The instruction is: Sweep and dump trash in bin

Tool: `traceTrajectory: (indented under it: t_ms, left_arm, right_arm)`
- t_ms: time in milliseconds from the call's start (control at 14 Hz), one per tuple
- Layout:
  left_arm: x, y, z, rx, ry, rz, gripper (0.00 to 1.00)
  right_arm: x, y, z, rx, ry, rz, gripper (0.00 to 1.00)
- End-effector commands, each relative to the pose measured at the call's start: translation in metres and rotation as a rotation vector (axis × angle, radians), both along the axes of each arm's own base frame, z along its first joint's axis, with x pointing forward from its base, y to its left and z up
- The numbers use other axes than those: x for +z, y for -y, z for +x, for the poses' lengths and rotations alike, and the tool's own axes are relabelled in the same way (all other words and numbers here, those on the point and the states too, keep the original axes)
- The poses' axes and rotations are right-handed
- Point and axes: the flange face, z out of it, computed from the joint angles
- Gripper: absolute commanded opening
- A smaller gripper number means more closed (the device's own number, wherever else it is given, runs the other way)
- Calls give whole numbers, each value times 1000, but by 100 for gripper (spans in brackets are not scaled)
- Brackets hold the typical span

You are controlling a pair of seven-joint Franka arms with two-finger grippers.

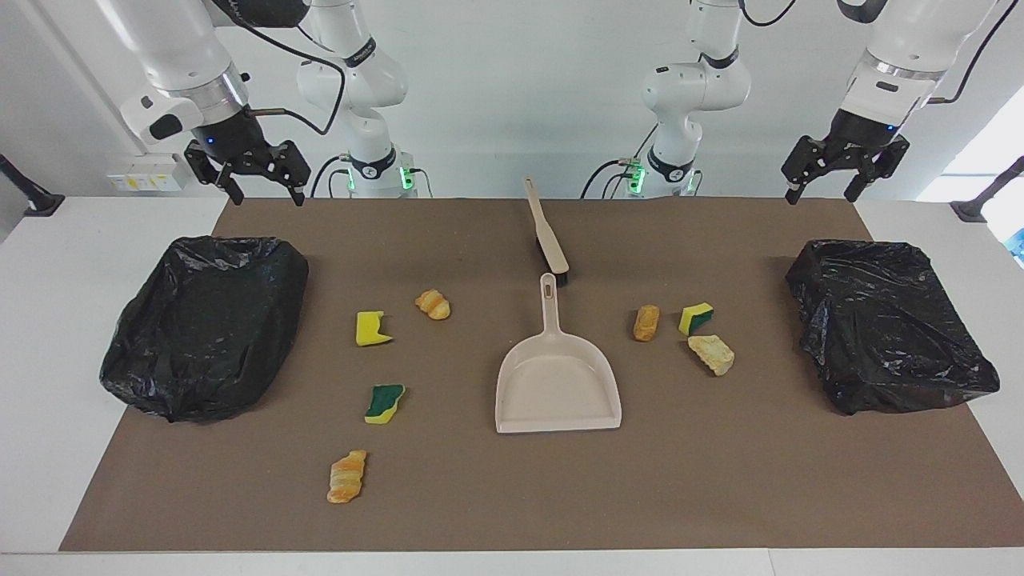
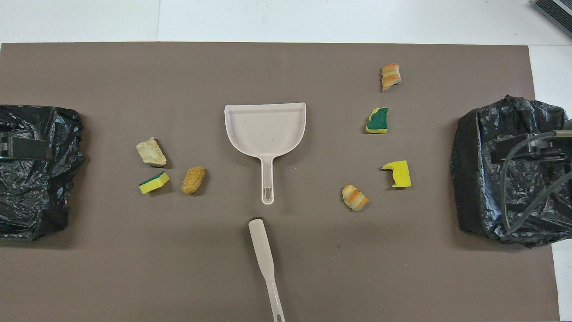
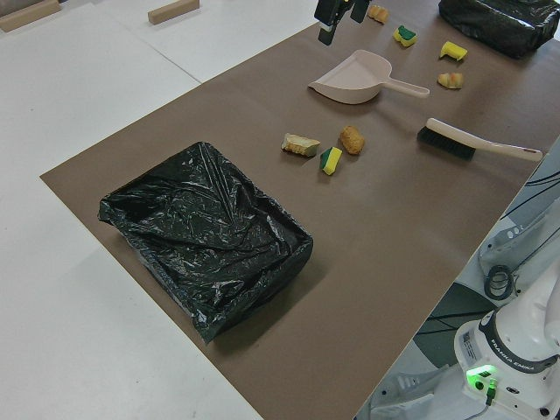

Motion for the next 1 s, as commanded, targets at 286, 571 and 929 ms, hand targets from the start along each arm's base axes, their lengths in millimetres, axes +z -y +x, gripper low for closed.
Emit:
traceTrajectory:
  t_ms: [286, 571, 929]
  left_arm:
    - [-30, 83, -54, -12, -81, -5, 100]
    - [-75, 149, -89, 6, -119, 7, 100]
    - [-123, 235, -140, 57, -129, 17, 100]
  right_arm:
    - [0, 2, -9, -23, -13, 4, 100]
    - [-1, 2, -10, -24, -19, 6, 100]
    - [-3, -8, -15, -16, -30, 1, 100]
